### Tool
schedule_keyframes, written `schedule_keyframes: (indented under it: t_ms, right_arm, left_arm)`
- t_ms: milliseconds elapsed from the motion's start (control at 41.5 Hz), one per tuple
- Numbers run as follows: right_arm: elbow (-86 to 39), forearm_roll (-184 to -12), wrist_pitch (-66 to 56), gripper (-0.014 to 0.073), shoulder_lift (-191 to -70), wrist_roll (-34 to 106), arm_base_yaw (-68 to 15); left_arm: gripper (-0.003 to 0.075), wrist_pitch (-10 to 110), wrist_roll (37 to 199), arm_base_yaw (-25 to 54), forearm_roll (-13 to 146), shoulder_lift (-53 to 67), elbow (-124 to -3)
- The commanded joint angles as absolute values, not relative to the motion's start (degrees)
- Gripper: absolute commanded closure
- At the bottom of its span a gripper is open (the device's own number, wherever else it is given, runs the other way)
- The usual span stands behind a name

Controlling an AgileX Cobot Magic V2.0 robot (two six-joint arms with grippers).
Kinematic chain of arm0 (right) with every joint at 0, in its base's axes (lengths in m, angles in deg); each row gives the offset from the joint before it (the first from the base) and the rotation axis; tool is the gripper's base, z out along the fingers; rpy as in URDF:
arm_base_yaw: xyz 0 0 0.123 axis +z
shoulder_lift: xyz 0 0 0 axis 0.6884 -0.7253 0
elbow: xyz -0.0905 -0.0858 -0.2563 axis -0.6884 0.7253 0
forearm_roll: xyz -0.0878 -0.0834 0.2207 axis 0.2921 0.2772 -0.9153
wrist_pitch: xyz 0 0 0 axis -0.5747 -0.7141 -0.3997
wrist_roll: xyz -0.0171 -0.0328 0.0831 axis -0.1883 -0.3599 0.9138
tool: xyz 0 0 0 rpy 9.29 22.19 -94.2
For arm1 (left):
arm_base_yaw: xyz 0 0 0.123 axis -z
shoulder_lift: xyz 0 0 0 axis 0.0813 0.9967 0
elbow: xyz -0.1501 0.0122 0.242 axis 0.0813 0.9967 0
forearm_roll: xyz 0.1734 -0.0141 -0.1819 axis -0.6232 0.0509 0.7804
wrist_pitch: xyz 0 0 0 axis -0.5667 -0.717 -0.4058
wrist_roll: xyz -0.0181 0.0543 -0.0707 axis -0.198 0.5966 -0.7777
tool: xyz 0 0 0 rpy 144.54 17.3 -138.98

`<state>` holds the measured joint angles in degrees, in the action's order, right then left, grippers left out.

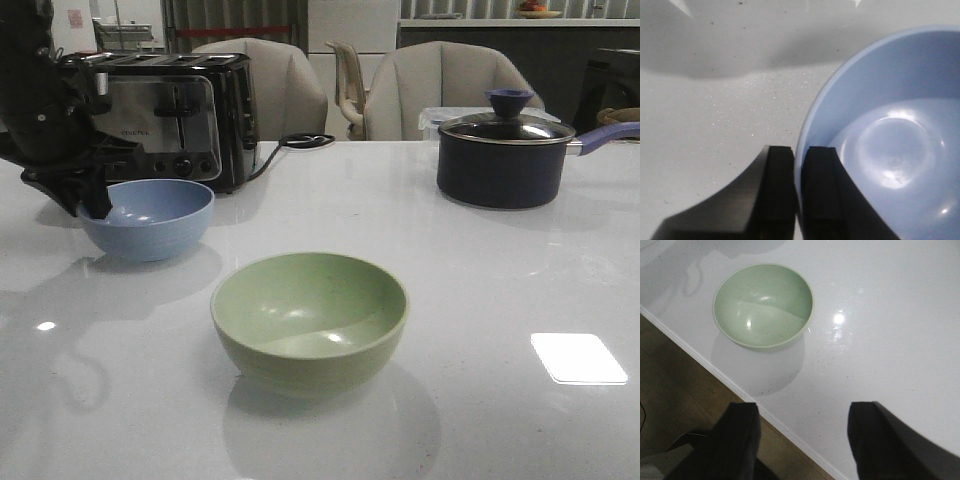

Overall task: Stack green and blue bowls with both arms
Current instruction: 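Grip the blue bowl rim with the left gripper and carry it over the green bowl, then lower the blue bowl into the green bowl and open the left gripper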

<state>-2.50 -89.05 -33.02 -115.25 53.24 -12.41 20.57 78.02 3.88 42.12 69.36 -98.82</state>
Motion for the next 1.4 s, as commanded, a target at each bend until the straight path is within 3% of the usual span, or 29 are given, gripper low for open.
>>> schedule_keyframes:
  t_ms: [0, 313, 675, 892, 1373]
  right_arm:
    - [-4.0, -88.89, -29.14, 0.0099, -114.93, 53.1, -12.47]
    - [-4.0, -88.89, -29.14, 0.0099, -114.93, 53.1, -12.47]
    - [-4.0, -88.89, -29.14, 0.0099, -114.93, 53.1, -12.47]
    - [-4.0, -88.89, -29.14, 0.0099, -114.93, 53.1, -12.47]
    - [-4.0, -88.89, -29.14, 0.0099, -114.93, 53.1, -12.47]
  left_arm:
    - [0.0622, 18.0, 78.62, 3.93, 42.38, 64.97, -103.11]
    - [0.0622, 12.07, 84.42, 6.7, 45.78, 51.74, -106.65]
    - [0.0622, 13.1, 87.54, 22.03, 47.67, 37.97, -91.99]
    - [0.0622, 15.67, 87.54, 28.87, 49.25, 38.77, -85.26]
    - [0.0622, 21.34, 87.63, 29.05, 54.13, 49.64, -84.76]
